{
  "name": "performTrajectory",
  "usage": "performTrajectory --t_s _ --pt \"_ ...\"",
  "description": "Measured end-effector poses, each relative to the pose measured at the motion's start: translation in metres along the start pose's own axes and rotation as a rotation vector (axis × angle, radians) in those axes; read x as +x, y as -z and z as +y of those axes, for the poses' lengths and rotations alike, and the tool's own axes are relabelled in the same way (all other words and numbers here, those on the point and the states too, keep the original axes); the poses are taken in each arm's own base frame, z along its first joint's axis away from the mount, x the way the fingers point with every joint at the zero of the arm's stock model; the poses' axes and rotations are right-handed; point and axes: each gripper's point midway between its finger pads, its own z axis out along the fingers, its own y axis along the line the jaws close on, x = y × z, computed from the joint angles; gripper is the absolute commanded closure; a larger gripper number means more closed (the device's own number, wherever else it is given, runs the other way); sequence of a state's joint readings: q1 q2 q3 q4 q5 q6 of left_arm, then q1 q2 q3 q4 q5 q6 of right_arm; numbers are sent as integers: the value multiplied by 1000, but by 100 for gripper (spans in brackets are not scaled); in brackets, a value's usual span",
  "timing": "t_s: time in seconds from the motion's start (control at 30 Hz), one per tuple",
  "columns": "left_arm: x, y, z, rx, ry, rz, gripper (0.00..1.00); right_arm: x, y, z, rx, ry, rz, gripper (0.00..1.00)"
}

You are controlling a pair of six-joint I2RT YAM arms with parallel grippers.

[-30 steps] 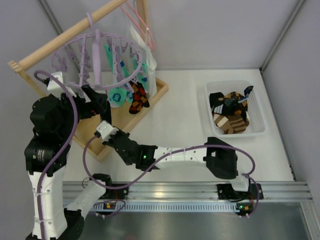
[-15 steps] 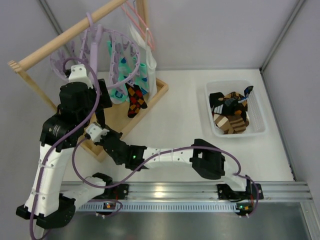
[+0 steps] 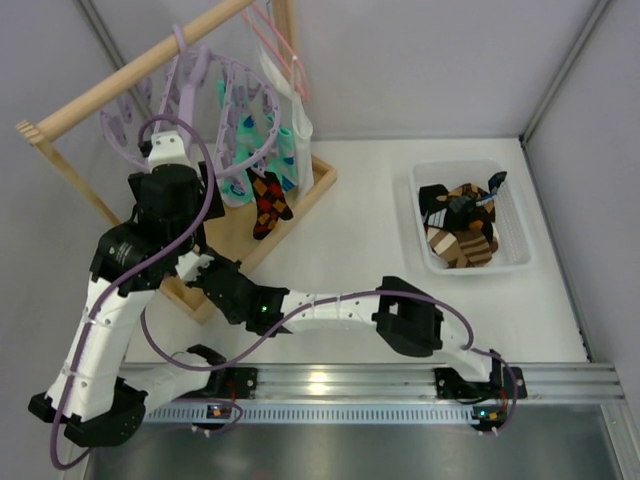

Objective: Remove the socks clipped to the hanger

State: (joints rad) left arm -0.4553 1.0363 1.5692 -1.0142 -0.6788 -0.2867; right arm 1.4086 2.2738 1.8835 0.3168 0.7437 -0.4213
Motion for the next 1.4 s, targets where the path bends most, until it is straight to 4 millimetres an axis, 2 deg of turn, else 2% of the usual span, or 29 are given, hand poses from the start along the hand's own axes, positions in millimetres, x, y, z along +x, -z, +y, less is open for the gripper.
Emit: performTrajectory --t_s 0.23,0.3,0.43,0.6,0.83,0.9,1.17,1.3,1.37,1.4 --pt "-2 3 -8 21 20 -3 22 10 -7 1 -17 29 12 100" --pt "-3 1 -8 11 16 -4 27 9 -8 1 -24 32 8 100" --pt "-1 -4 -8 -16 4 3 28 10 -8 3 -35 38 4 100" --pt "0 -6 -10 -28 7 5 35 10 -8 5 -43 37 0 100" --pt "4 -14 -20 -60 -28 14 42 20 -4 11 -61 46 2 100" --pt "3 -15 -19 -78 -33 10 46 22 -2 10 -66 46 1 100" --pt "1 -16 -10 -129 -28 -9 51 16 5 7 -79 34 -18 100" --pt "6 -19 -9 -150 -37 -6 61 17 8 7 -84 31 -23 100" --pt "7 -22 -10 -154 -35 -11 76 17 10 6 -87 29 -25 100" --pt "7 -22 -10 -156 -34 -13 76 17 11 5 -91 27 -24 100"
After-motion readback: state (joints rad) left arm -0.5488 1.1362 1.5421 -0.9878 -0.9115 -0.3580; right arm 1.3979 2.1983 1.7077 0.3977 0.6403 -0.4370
